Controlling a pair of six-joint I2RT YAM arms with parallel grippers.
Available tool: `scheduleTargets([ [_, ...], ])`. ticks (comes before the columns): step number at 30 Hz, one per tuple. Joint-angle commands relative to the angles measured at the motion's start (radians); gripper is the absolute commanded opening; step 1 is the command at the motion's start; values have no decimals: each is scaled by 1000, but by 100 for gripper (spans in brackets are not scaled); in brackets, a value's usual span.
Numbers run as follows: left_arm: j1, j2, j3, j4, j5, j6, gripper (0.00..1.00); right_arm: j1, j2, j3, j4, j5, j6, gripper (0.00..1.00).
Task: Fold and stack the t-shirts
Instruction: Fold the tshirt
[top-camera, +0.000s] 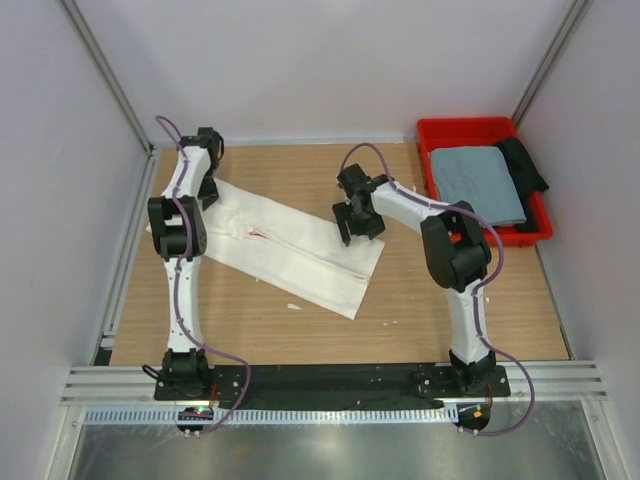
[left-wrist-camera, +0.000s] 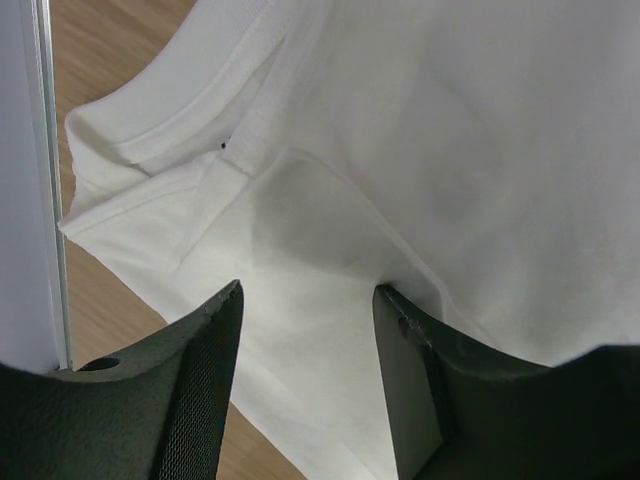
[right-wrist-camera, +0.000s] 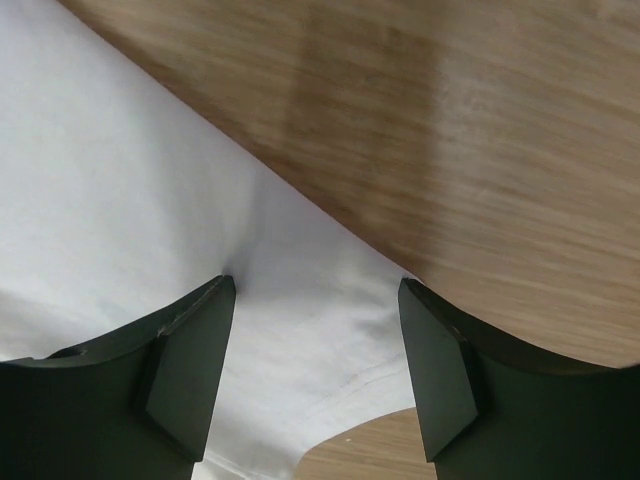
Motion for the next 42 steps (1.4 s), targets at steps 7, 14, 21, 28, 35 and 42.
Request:
scheduleTargets([
  [7,-142,96,62,221,37,97,57,26,-193,-379,32,68,179,72],
  [14,-246,99,84,278,92,246,58,114,-395,-612,33,-41,317,72],
  [21,-323,44,108,307,150,266,59,265,-570,-657,17,-125,334,75],
  [28,-305,-261,30,230,-127,-184,76,84,-681,-542,-83,-83,251,82],
  [35,-276,-265,-82,214,15,-619,86,-11,-605,-468,-60,-99,176,87],
  [42,-251,-105,12,177,49,-711,81,-85,-612,-482,-22,-153,162,87],
])
